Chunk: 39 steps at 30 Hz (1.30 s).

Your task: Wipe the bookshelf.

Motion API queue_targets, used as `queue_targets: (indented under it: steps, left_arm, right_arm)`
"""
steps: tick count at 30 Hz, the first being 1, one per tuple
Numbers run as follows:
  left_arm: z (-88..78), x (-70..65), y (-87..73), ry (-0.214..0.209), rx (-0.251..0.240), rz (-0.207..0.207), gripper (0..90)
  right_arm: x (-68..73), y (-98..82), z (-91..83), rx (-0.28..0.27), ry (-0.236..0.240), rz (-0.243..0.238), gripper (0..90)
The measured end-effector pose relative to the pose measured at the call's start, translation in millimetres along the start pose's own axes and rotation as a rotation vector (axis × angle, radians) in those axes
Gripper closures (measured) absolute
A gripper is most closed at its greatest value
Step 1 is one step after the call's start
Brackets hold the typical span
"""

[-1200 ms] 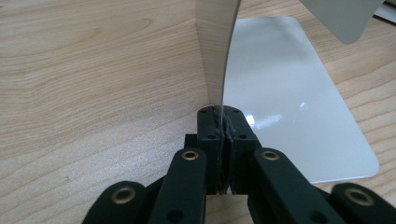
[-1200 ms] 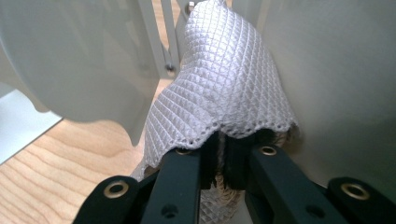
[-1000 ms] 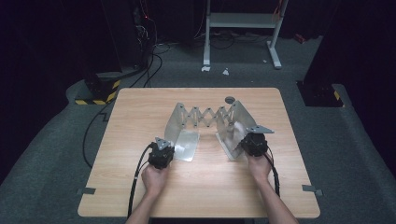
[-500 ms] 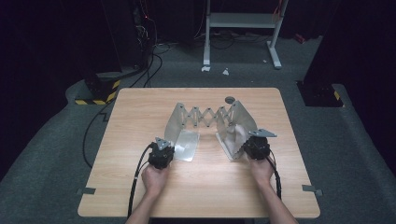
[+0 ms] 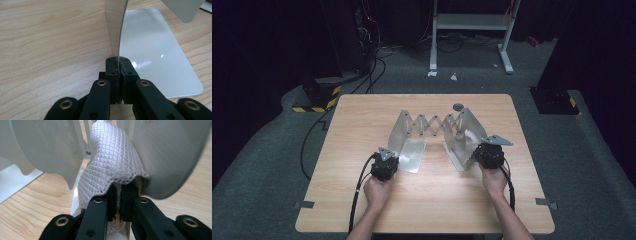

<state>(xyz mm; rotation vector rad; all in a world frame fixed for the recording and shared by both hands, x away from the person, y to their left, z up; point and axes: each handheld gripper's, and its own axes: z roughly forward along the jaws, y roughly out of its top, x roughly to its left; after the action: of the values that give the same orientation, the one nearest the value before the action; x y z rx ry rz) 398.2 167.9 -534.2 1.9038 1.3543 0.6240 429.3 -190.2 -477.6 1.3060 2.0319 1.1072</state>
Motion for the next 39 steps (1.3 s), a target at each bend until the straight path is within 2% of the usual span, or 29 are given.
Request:
queue_targets:
  steps: [10,17,30,35,39]
  left_arm:
    - [0.0,0.0,0.0,-0.001,-0.001,-0.001,86.1]
    - [0.1,0.1,0.0,-0.002,-0.001,-0.002,86.1]
    - [0.2,0.4,0.0,-0.005,-0.001,-0.005,86.1]
    - [0.2,0.5,0.0,-0.005,-0.001,-0.005,86.1]
    - [0.2,0.3,0.0,-0.003,-0.002,-0.003,86.1]
  right_arm:
    - [-1.5,-23.4,15.8,0.079,-0.005,0.012,85.7]
    - [-5.8,-36.6,17.4,0.119,-0.004,0.02,85.6]
    - [-8.5,-46.7,4.3,0.127,-0.001,0.011,85.6]
    - [-8.4,-40.5,6.0,0.115,0.0,0.013,85.6]
    - [-8.7,-30.6,1.9,0.083,0.0,0.014,85.6]
